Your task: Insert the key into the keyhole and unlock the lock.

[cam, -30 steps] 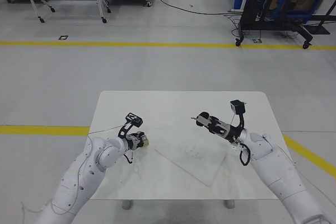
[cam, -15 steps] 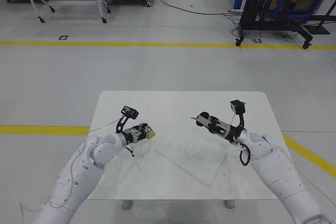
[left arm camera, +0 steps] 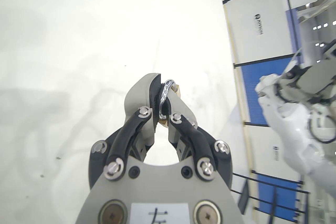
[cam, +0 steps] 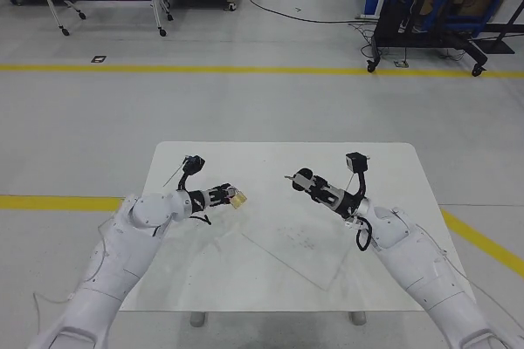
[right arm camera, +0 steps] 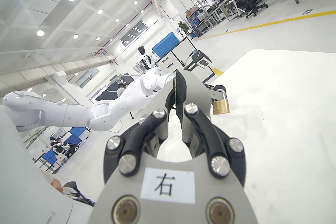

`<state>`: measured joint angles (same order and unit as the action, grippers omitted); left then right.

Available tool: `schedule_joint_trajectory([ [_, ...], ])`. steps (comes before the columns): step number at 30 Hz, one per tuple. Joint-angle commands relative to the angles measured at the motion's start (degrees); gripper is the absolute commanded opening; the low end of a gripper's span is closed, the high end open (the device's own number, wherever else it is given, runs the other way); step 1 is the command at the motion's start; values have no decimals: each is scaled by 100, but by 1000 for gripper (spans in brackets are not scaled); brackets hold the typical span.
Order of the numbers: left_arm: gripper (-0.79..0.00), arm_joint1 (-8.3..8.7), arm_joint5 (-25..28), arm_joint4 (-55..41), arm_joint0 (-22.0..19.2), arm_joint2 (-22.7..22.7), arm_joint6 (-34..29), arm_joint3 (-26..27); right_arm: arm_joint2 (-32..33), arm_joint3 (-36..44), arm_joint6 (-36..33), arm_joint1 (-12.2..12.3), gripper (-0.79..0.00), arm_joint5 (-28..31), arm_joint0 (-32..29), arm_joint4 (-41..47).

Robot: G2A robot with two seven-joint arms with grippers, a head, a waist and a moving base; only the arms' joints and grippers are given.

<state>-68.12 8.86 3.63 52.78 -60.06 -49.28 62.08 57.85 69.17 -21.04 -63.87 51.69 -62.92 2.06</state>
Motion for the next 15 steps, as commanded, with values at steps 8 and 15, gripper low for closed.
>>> schedule_joint_trajectory([
  [8,-785,-274,-187,-1245,-701,344,-575,-996,43,-26,226,-45,-785,-135,45,-247],
  [15,-785,-274,-187,-1245,-701,344,-575,-996,43,-26,226,-45,-785,-135,45,-247],
])
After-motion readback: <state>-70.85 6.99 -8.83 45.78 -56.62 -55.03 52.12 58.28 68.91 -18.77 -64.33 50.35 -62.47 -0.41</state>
